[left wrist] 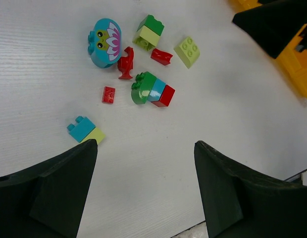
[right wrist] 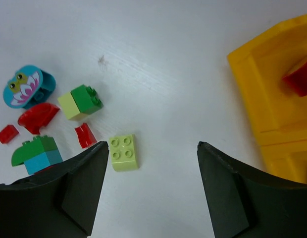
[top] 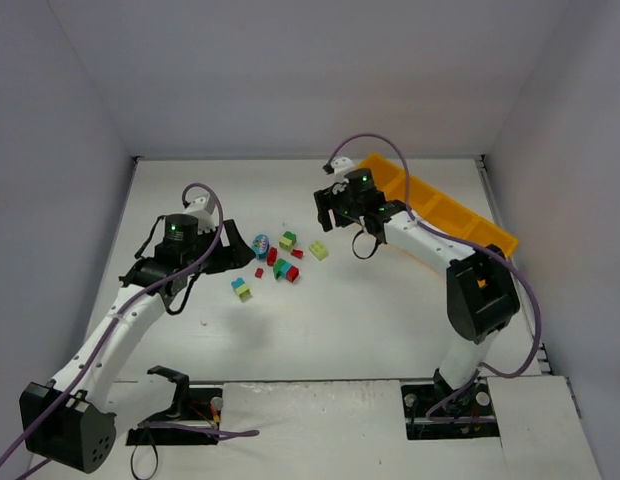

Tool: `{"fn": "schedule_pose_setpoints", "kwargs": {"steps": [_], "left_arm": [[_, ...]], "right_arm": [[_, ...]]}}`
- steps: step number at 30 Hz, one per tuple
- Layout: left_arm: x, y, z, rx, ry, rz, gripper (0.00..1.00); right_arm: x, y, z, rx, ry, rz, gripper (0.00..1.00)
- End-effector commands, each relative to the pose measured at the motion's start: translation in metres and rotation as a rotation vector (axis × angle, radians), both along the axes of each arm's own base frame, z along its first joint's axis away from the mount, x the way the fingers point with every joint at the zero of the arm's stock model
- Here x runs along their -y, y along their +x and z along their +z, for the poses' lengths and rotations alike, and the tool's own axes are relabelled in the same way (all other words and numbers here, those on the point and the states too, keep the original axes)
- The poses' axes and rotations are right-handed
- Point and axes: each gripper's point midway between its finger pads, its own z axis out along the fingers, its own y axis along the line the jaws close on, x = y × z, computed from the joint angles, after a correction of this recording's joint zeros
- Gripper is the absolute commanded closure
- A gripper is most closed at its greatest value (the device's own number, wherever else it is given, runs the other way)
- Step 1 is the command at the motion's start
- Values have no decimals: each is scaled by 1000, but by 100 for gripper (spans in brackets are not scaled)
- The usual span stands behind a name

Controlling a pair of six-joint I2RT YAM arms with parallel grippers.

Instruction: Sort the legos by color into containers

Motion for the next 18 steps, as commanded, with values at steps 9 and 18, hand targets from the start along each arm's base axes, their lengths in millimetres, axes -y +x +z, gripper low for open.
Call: {"fn": "schedule_pose_setpoints", "kwargs": {"steps": [9, 18], "left_arm": [[-5, -5, 23, 99, 10, -18, 27], [-7, -11, 21, 92, 33, -30, 28]], "right_arm": [[-40, -8, -46, -101, -38, 99, 31], [-46, -7, -77, -155, -81, 91, 39]]}}
